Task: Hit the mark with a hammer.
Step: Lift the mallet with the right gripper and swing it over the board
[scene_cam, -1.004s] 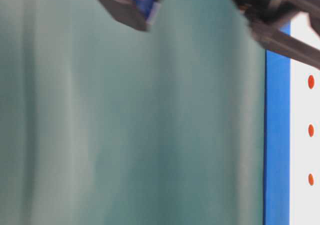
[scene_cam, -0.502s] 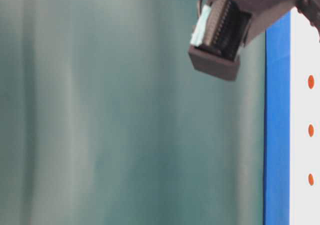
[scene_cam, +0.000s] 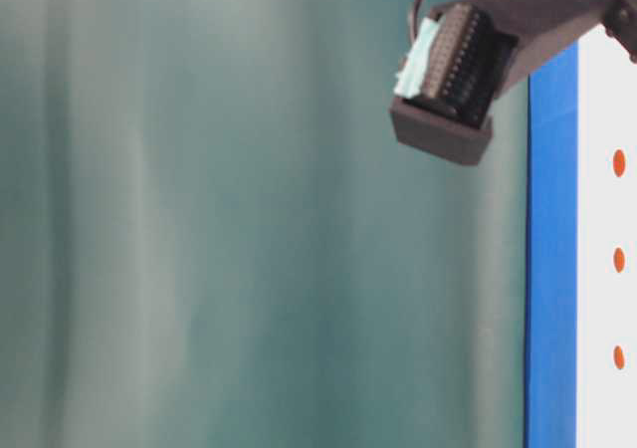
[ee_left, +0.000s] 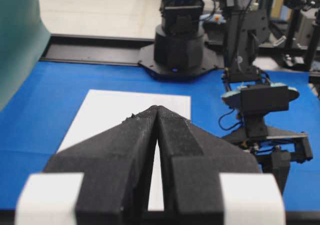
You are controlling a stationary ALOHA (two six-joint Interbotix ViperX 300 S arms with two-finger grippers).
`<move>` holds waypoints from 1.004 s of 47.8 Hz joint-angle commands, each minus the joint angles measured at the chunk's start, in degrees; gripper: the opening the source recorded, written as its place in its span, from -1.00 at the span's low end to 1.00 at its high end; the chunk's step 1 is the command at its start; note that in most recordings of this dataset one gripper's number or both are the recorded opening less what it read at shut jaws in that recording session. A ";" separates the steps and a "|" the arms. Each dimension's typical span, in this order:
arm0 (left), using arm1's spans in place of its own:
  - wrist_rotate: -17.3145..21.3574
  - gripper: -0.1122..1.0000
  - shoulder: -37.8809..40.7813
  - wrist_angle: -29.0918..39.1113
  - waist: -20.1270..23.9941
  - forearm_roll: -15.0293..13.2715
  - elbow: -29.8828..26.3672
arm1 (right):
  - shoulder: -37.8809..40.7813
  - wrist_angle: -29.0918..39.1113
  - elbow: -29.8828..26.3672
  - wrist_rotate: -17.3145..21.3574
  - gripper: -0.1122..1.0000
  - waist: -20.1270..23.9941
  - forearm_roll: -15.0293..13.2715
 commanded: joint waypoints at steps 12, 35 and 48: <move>-0.09 -0.80 -0.18 -0.26 0.18 -0.18 -0.79 | -8.26 0.09 1.67 -2.20 -0.62 -0.44 -0.18; -0.09 -0.80 -0.44 -0.26 0.18 -0.18 -0.88 | -25.49 5.89 5.89 -6.94 -0.62 -3.52 -0.18; -0.18 -0.80 -0.53 -0.26 0.18 -0.18 -0.79 | -29.44 8.17 5.98 -8.09 -0.62 -5.54 -0.18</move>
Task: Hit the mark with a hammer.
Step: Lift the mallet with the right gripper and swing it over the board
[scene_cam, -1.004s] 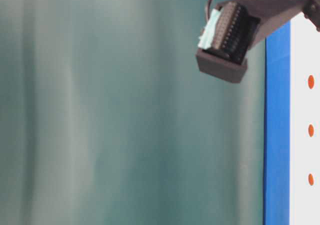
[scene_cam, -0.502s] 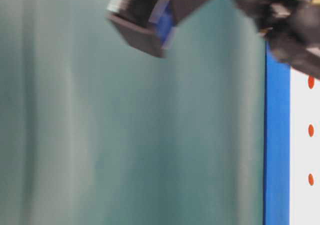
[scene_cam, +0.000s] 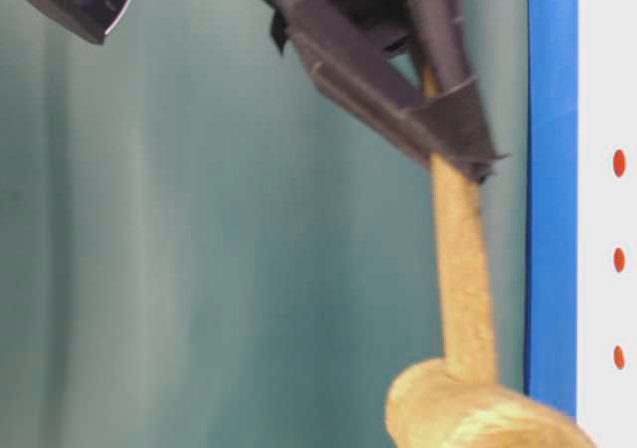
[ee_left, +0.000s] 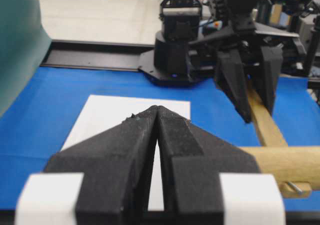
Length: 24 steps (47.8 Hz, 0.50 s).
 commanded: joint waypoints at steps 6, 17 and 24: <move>-0.79 -0.80 0.26 -0.26 0.18 -0.09 -0.79 | -1.67 -0.09 -0.62 -0.44 -0.62 -2.64 -0.18; -0.88 -0.80 0.97 -0.26 0.18 -0.09 -0.70 | -1.93 -0.09 -0.88 -3.52 -0.62 -9.23 -1.76; -0.97 -0.80 0.97 -0.26 0.09 -0.09 -0.62 | -2.11 0.00 -1.32 -7.65 -0.62 -13.27 -1.85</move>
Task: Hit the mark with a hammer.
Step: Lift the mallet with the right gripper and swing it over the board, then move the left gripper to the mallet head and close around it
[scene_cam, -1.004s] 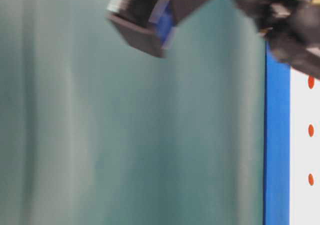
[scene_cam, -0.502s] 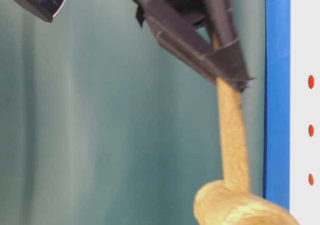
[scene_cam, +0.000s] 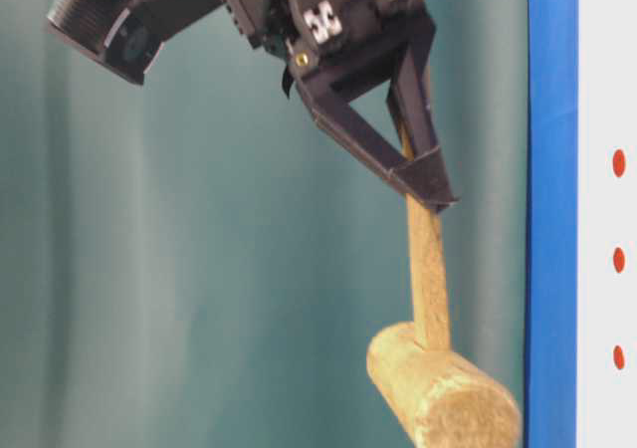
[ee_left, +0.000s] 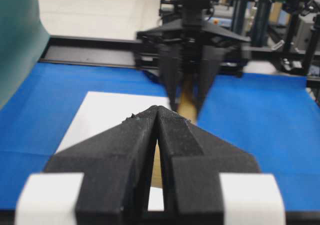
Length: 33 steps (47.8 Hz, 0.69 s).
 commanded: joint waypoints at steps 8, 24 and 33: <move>-0.18 -0.80 0.53 -0.26 0.09 -0.09 -0.62 | -2.20 -0.62 -2.37 -6.15 -0.62 -5.01 -0.18; -1.41 -0.80 0.44 -0.26 0.18 -0.09 -0.62 | -2.20 -3.08 -3.52 -17.58 -0.62 -5.45 -1.49; -3.08 -0.80 0.53 -0.26 0.09 -0.18 -0.62 | -2.20 -6.86 -3.52 -30.15 -0.62 -5.45 -2.02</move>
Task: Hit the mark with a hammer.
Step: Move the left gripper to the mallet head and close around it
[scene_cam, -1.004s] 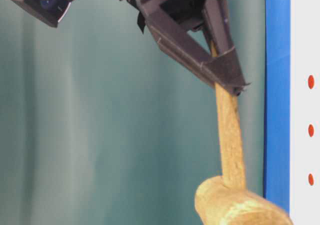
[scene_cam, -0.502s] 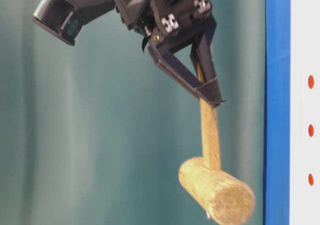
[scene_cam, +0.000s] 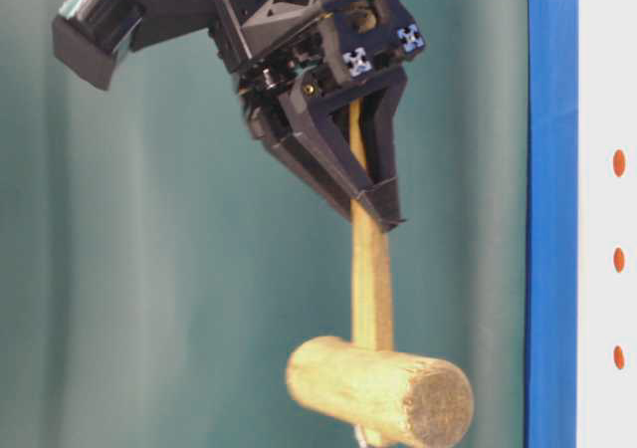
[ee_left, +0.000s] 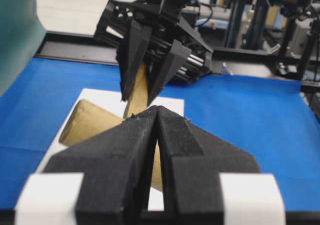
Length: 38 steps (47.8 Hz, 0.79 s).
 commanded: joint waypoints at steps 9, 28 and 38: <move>-2.29 -0.80 0.53 -0.26 0.18 -0.09 -0.62 | -2.20 -7.65 -1.67 -15.29 -0.62 0.53 -0.18; -4.92 -0.80 0.35 -0.62 1.49 -0.09 -0.62 | -2.11 -10.20 -1.49 -23.99 -0.62 1.49 1.05; -8.61 -0.80 0.53 -0.44 1.85 -0.18 -0.62 | -2.20 -10.28 -1.49 -24.17 -0.62 1.49 1.05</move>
